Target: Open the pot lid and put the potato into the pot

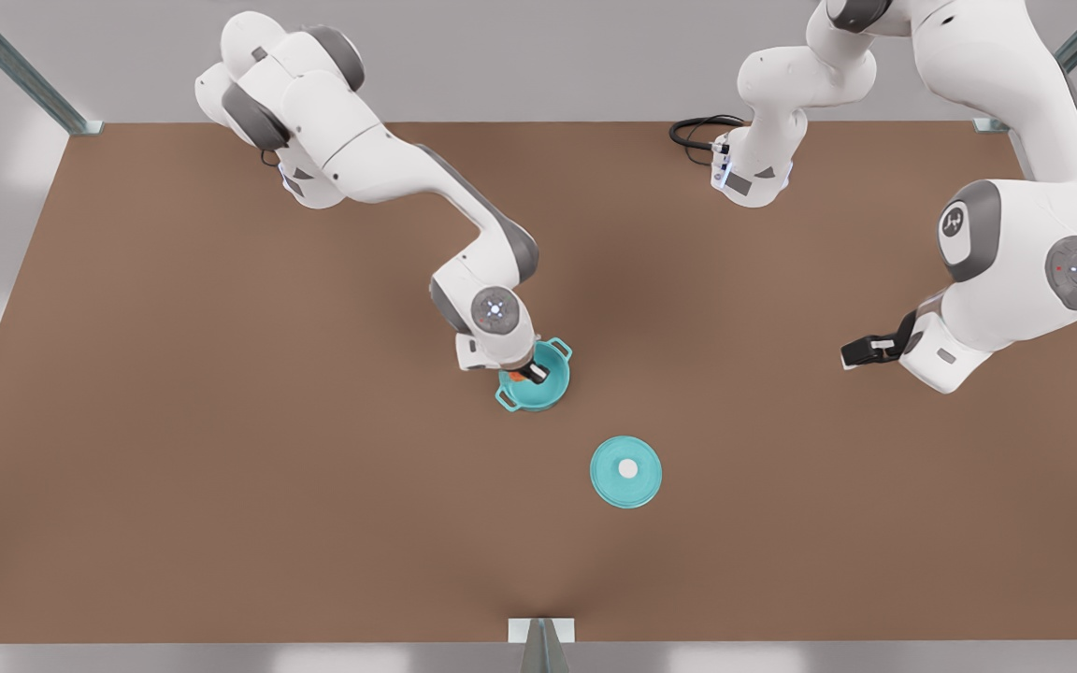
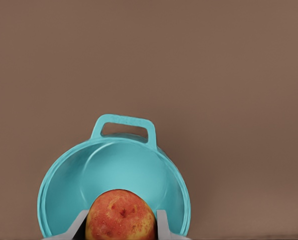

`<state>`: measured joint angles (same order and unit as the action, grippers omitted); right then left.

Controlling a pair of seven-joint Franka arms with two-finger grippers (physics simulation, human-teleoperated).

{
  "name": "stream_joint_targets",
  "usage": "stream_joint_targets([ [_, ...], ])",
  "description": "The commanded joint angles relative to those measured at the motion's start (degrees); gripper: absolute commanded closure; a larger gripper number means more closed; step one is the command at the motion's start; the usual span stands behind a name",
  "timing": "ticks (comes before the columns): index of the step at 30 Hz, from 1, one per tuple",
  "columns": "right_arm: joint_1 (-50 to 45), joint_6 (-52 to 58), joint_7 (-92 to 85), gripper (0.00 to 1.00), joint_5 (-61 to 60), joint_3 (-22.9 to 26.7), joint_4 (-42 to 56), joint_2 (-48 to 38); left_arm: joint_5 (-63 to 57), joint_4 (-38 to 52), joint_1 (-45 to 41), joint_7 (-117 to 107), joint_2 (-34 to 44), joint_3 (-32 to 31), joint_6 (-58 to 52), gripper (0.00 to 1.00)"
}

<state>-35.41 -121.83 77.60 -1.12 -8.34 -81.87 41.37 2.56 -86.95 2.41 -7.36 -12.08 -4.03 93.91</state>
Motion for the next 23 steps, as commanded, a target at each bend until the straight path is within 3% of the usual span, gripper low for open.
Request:
stream_joint_targets([
  [1, -0.97, 1.07, 15.56, 0.53, 0.24, 0.78, 0.83, 0.9, 0.25, 0.03, 0.05, 2.44, 0.04, -0.01, 0.13, 0.0],
  [7, -3.26, 1.16, 16.53, 0.53, 0.15, 2.8, 3.56, 3.27, 0.08, 0.03, -0.04, 2.35, 0.04, -0.1, 0.13, 0.0],
  [8, -3.26, 1.16, 16.0, 0.03, 0.5, 2.8, 3.56, 3.27, 0.08, 0.03, -0.04, 2.44, 0.04, -0.1, 0.13, 0.0],
  [9, -3.34, 1.16, 16.09, 0.0, 0.5, 2.8, 3.56, 3.27, 0.08, 0.03, -0.04, 2.44, 0.04, -0.1, 0.13, 0.0],
  [13, -2.82, 1.68, 15.65, 0.0, 0.68, 3.41, 3.3, 1.26, -0.01, 0.03, 0.05, 2.44, -0.05, -0.1, 0.22, 0.0],
  [14, -2.64, 5.72, 11.09, 0.0, 0.59, 6.92, 1.45, -2.96, -0.01, 0.03, 0.05, 2.44, -0.05, -0.1, 0.22, 0.0],
  [17, 13.52, 15.48, -17.02, 0.0, 0.68, 7.9, -8.04, -16.93, -0.01, 0.03, 0.05, 2.44, -0.14, -0.1, 0.3, 0.0],
  [19, 24.07, 22.78, -44.71, 0.0, 0.59, 9.3, -8.31, -22.82, -0.01, 0.03, 0.05, 2.44, -0.14, -0.1, 0.39, 0.0],
  [23, 33.39, 24.71, -63.45, 0.0, 0.76, 9.83, -12.87, -29.16, 0.08, 0.03, -0.04, 2.44, -0.14, -0.1, 0.31, 0.0],
])
